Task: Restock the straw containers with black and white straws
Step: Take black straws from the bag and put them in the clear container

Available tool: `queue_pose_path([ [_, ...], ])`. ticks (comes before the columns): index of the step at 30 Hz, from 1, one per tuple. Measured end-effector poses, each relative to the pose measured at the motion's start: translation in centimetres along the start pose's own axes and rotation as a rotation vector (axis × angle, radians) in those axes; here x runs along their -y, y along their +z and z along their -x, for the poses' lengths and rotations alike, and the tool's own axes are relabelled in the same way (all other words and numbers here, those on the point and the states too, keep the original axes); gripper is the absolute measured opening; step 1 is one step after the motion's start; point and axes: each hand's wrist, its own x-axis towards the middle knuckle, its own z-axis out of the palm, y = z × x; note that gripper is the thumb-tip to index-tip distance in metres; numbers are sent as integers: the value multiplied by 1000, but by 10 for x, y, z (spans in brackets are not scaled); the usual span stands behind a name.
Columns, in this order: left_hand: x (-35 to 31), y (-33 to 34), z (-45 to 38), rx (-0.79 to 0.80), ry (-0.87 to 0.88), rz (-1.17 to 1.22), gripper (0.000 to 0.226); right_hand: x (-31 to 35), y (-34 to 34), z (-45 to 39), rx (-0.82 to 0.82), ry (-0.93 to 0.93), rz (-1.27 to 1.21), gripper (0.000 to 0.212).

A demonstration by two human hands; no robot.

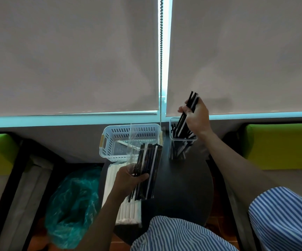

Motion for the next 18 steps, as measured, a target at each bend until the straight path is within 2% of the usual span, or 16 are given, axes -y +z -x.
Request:
queue_pose_path([
  [6,0,-3,0,-8,2,25,26,-19,9,7,134,3,233,7],
  [11,-4,-3,-2,-2,24,22,28,-34,10,9,268,93,408,7],
  [18,-11,-4,-2,14,58,12,26,-31,7,9,280,169,382,29],
])
